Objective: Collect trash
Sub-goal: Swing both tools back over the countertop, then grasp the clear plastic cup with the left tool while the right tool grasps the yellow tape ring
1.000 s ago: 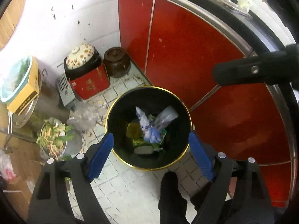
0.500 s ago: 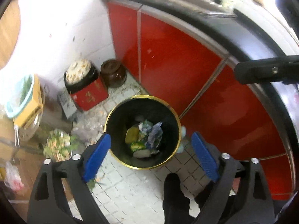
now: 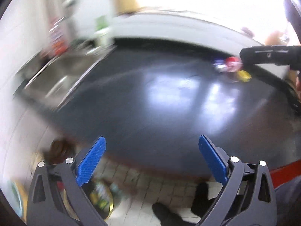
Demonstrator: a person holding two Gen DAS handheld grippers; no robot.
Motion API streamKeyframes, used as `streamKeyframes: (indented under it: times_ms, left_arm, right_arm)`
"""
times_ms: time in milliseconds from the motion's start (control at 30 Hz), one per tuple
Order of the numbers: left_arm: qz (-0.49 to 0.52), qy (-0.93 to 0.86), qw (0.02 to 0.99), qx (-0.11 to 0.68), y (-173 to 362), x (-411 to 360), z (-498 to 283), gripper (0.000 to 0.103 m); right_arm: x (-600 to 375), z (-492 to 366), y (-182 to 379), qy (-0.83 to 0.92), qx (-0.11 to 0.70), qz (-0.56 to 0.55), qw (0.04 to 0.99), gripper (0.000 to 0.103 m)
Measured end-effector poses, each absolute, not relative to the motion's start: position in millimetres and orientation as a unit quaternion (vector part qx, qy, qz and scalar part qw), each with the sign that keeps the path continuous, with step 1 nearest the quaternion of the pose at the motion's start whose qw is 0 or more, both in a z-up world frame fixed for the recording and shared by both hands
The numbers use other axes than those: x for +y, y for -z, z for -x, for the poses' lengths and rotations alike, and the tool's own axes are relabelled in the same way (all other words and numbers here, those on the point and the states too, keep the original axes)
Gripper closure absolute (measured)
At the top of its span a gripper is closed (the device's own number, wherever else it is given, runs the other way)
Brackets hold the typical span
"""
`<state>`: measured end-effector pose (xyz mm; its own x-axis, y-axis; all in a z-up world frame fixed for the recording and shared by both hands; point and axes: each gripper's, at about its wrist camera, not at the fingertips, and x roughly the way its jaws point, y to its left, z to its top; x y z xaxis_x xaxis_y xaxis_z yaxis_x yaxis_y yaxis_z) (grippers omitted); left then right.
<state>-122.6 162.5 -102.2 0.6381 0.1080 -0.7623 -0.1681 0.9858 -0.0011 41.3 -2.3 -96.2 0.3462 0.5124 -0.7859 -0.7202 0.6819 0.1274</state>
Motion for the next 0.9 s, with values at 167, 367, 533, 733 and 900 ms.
streamKeyframes:
  times_ms: [167,367,533,733,900]
  left_arm:
    - [0.017,0.013,0.905,0.425,92,87,51,0.007]
    - [-0.010,0.072,0.897,0.435,89,14,3,0.007]
    - [-0.044,0.095,0.898,0.428,88,-21,-14,0.007]
    - [-0.054,0.099,0.896,0.431,89,-31,-38,0.007]
    - [-0.068,0.109,0.893,0.431,102,-34,-67,0.007]
  right_arm:
    - [-113,-73,92,-0.287,0.418,0.097,0.857,0.010]
    - [-203,-91,103,-0.226,0.424,0.055,0.875,0.008]
    - [-240,-104,113,-0.207,0.434,0.031,0.876,0.008]
    - [-243,-124,127,-0.209,0.448,0.033,0.869,0.008]
    - [-242,-146,143,-0.215,0.460,0.044,0.861,0.008]
